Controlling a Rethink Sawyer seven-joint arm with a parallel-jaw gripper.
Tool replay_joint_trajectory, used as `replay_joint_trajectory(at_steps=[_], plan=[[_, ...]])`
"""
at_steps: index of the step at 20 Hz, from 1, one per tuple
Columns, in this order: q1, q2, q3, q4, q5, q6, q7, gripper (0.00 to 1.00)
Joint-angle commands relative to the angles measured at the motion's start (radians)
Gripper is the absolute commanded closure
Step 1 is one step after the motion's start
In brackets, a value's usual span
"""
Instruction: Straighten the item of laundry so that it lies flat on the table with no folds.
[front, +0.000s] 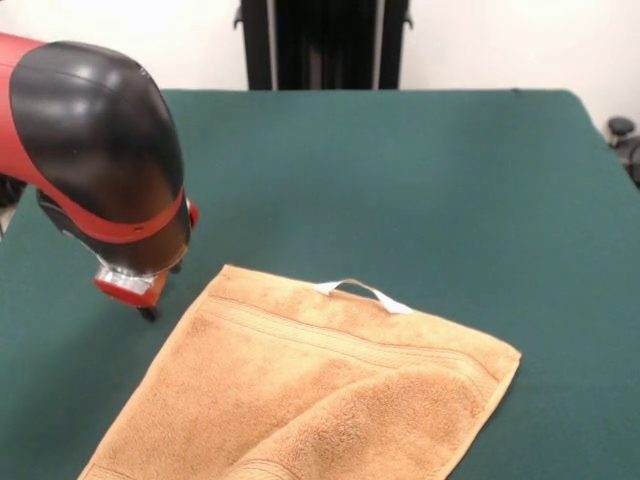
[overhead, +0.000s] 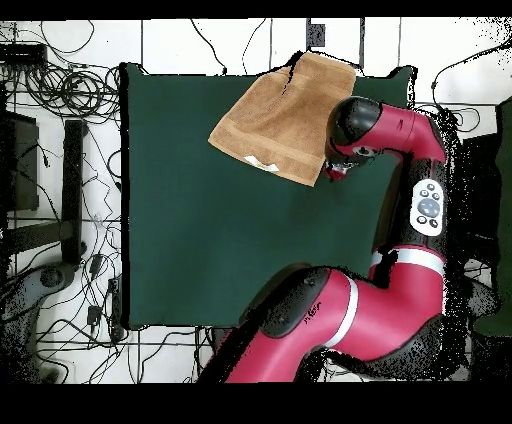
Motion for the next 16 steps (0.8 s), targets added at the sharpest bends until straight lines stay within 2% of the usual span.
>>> replay_joint_trajectory(at_steps=[1, 2, 4, 8, 16], plan=[[0.032, 0.035, 0.027, 0.078, 0.004, 0.030, 0.188, 0.00], [0.031, 0.011, 0.027, 0.104, 0.008, -0.002, 0.194, 0.00], [0.031, -0.048, 0.022, 0.155, 0.023, 0.017, 0.193, 0.00], [0.039, -0.127, 0.011, 0.177, 0.046, 0.173, 0.167, 0.00], [0.035, -0.142, 0.029, 0.152, 0.068, 0.322, 0.163, 0.00]])
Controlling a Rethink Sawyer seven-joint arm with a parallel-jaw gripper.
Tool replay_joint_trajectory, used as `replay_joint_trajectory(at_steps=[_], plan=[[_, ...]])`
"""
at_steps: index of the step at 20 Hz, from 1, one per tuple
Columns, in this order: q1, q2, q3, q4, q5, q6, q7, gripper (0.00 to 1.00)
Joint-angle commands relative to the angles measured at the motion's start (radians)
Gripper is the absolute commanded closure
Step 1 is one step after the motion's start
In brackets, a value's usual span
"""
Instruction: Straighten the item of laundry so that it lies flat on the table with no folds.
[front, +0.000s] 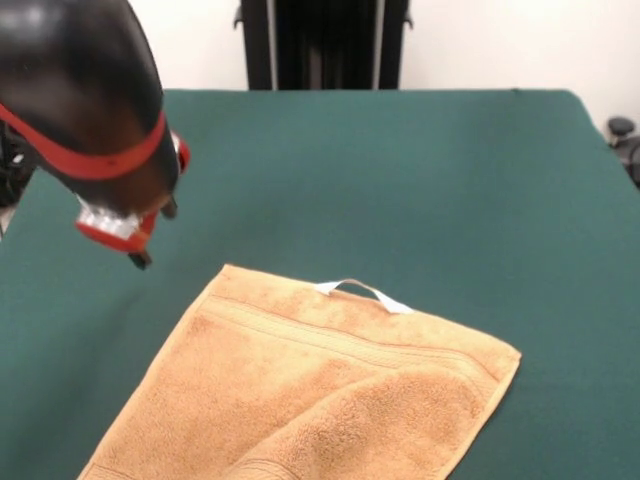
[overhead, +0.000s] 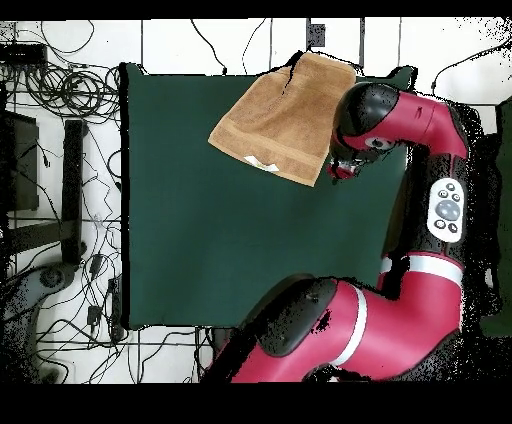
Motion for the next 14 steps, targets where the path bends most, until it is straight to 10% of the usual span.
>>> replay_joint_trajectory(at_steps=[1, 14], plan=[[0.032, -0.032, 0.039, 0.106, 0.045, 0.187, 0.161, 0.00], [-0.071, 0.018, 0.168, 0.249, 0.293, 0.040, 0.119, 0.00]])
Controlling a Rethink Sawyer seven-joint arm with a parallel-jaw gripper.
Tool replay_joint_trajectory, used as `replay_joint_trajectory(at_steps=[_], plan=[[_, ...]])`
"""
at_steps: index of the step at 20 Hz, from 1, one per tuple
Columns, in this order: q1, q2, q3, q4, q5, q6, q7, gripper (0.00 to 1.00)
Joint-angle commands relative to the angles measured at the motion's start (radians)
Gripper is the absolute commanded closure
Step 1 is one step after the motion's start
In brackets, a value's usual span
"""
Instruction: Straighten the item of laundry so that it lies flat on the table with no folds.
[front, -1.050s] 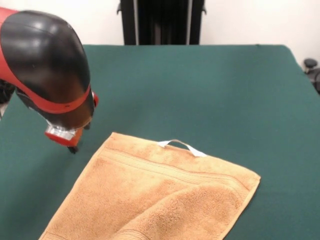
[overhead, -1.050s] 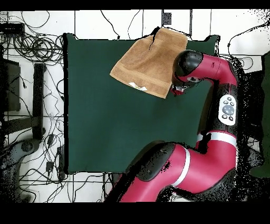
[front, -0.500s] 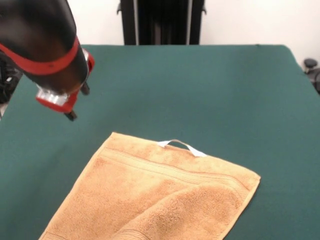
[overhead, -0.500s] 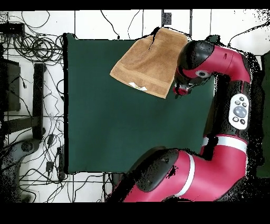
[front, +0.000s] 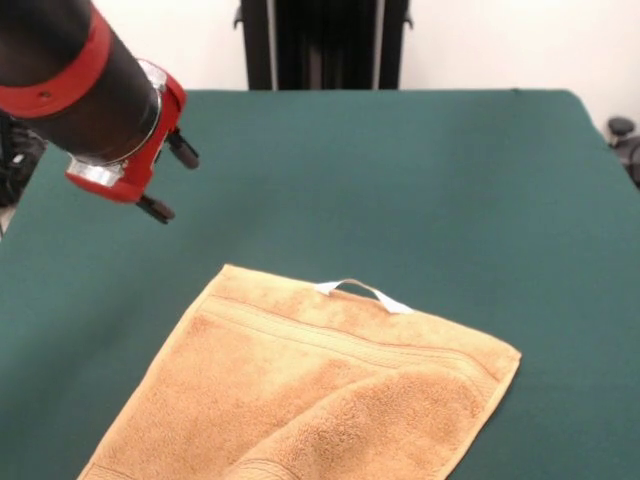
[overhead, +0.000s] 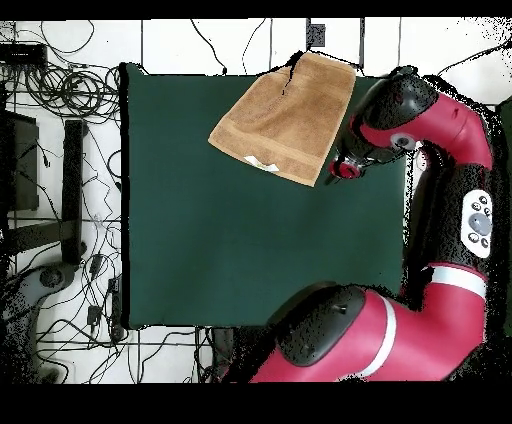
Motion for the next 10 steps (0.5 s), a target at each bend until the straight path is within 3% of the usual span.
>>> replay_joint_trajectory(at_steps=[1, 10], plan=[[-0.016, 0.052, 0.147, 0.215, 0.094, -0.076, 0.108, 0.00], [-0.048, 0.068, 0.172, 0.253, 0.103, -0.160, 0.041, 0.00]])
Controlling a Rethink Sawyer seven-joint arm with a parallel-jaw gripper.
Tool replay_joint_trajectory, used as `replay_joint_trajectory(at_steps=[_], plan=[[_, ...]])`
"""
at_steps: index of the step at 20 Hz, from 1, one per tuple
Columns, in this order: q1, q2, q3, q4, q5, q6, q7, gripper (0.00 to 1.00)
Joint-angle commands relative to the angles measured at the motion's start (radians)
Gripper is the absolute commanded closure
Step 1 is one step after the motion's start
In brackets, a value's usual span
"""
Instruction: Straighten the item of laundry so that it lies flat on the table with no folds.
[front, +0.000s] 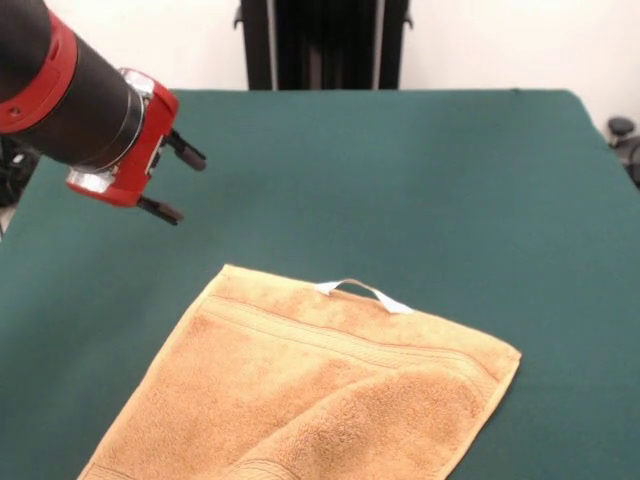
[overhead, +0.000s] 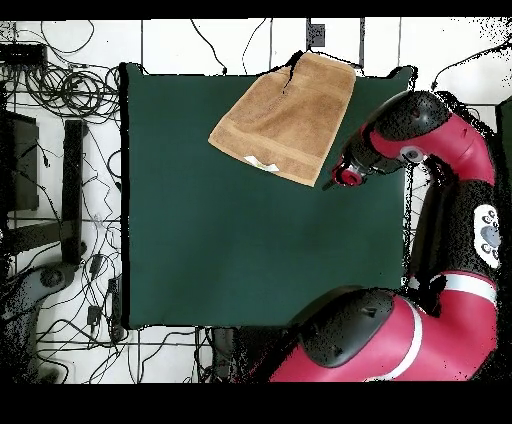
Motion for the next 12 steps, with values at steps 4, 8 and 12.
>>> replay_joint_trajectory(at_steps=[4, 8, 12], plan=[[0.021, 0.063, 0.122, 0.166, -0.021, -0.187, 0.009, 0.00], [0.022, 0.064, 0.114, 0.178, -0.052, -0.261, -0.013, 0.00], [0.000, 0.080, 0.141, 0.207, -0.038, -0.338, -0.035, 0.00]])
